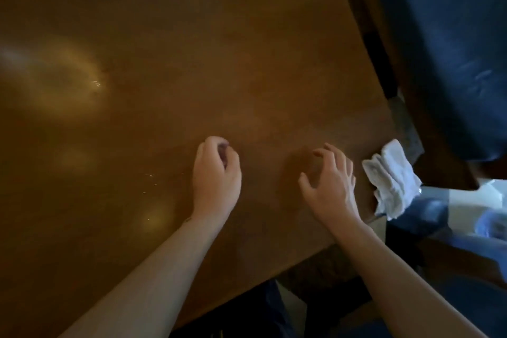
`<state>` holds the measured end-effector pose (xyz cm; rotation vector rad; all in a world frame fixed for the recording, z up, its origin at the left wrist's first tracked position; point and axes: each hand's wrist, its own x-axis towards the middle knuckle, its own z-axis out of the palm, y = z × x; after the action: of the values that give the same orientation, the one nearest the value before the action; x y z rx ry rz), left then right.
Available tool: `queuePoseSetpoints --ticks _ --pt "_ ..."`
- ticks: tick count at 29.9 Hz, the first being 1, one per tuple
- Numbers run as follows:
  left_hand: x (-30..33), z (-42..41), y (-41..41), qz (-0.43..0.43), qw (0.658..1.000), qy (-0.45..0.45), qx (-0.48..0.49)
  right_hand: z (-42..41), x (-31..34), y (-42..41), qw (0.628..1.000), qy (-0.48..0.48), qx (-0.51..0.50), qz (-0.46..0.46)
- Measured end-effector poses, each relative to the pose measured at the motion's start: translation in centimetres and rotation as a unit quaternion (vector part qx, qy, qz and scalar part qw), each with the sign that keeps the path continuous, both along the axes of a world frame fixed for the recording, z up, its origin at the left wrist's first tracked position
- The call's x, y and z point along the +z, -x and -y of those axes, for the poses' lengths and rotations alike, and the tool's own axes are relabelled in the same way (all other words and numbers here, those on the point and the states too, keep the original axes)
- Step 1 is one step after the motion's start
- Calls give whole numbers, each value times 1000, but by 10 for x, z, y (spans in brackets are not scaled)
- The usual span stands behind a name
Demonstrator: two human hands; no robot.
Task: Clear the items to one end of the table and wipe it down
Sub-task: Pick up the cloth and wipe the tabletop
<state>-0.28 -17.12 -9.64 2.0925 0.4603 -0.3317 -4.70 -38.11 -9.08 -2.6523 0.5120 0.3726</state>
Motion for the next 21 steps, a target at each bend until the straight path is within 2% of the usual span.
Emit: queuePoseSetpoints --ticks 2,5,8,11,13,17,21 --pt "-3 43 -5 64 989 -63 -117 45 -2 9 999 11 -33 13" --pt "-11 94 -9 123 944 -122 -280 101 -6 22 997 26 -64 25" --pt "-19 121 -15 141 896 -197 -373 130 -10 28 996 25 -61 52" --pt "-28 151 -19 158 858 -249 -421 154 -18 35 995 61 -47 65" --pt "-34 157 -25 162 848 -265 -430 164 -23 39 995 60 -64 56" --pt "-52 161 -46 168 851 -285 -407 174 -35 43 992 21 -120 31" --pt "-63 150 -86 185 855 -318 -365 173 -48 40 988 53 -145 11"
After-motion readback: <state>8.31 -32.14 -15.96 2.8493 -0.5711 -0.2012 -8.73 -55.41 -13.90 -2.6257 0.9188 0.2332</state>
